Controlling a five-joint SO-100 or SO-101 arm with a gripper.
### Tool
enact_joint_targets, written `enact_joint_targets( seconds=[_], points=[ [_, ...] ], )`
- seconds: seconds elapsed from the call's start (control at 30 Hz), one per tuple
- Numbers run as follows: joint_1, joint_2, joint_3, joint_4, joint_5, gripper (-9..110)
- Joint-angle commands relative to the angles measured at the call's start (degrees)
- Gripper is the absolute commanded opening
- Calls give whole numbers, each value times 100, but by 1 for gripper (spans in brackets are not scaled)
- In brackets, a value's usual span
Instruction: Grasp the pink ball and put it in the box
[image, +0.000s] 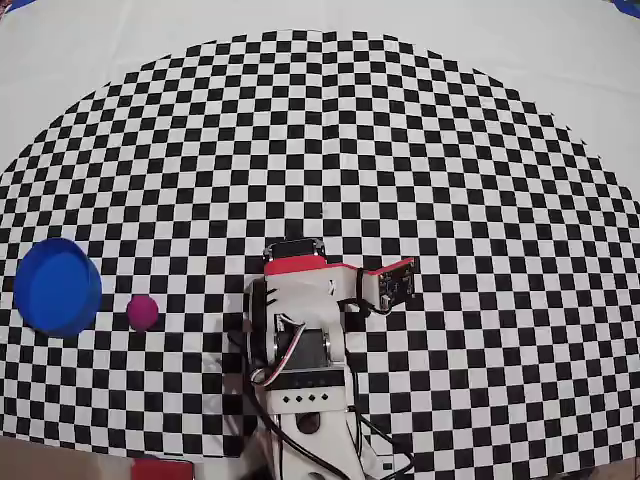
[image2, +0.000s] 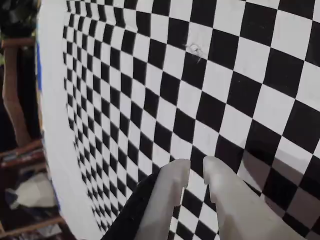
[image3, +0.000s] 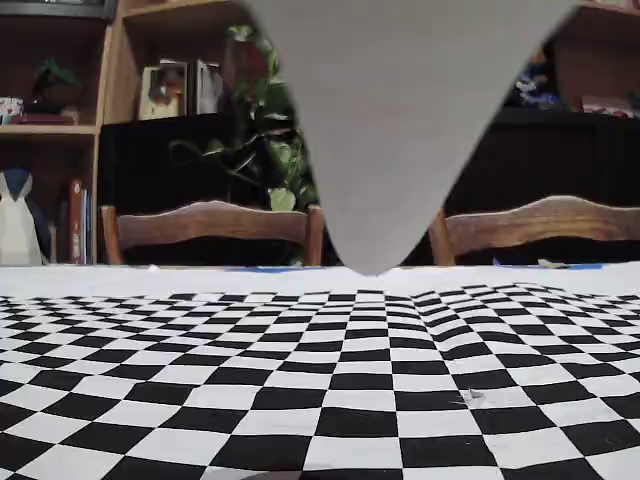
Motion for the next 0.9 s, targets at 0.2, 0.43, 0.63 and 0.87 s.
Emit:
enact_joint_targets(
  seconds=[0.2,0.43,0.63,0.87],
  points=[
    [18,53,44,26,0,0],
    [18,53,44,26,0,0],
    [-9,53,44,26,-18,0],
    [26,-70,44,-668,-9,2]
  ],
)
